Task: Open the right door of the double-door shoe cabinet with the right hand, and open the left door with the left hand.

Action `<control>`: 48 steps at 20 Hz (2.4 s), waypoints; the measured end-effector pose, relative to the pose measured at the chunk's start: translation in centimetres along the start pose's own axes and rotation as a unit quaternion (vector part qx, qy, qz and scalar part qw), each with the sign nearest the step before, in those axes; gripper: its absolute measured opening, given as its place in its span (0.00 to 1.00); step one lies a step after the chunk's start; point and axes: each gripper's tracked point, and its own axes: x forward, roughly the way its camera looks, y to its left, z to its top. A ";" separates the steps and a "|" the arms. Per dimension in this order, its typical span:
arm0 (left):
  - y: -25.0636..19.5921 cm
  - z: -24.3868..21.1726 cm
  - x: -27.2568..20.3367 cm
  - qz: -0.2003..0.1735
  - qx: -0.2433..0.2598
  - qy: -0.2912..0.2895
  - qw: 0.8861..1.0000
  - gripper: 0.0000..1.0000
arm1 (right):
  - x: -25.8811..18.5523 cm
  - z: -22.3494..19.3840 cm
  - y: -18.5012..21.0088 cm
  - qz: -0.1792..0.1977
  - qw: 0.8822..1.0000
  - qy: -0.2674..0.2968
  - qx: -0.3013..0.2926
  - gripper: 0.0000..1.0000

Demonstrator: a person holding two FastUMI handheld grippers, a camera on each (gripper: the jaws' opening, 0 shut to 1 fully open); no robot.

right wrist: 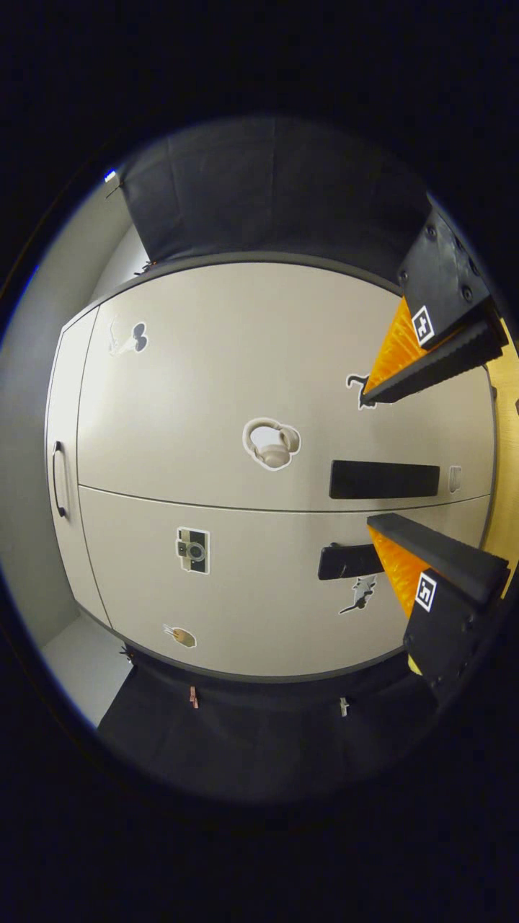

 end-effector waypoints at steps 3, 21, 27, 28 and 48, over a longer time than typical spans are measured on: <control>1.1 -0.4 0.1 0.008 0.003 0.004 1.000 0.95 | 2.2 -1.0 0.8 -0.002 1.000 0.013 0.001 0.97; 1.7 -0.7 -0.9 -0.018 -0.017 0.001 1.000 0.95 | 3.8 -2.7 1.1 -0.009 0.998 0.055 0.043 0.17; 1.1 -0.7 -2.0 -0.054 -0.012 -0.001 0.998 0.95 | 1.5 -2.7 0.9 0.000 0.996 0.064 0.060 0.12; 0.8 -0.7 -2.1 -0.061 -0.011 -0.001 0.998 0.95 | 0.9 -2.6 0.7 0.000 0.996 0.061 0.063 0.13; -9.9 0.0 -9.5 -0.024 -0.020 -0.013 0.999 0.95 | -5.8 -1.8 -3.5 0.082 0.992 0.069 0.064 0.12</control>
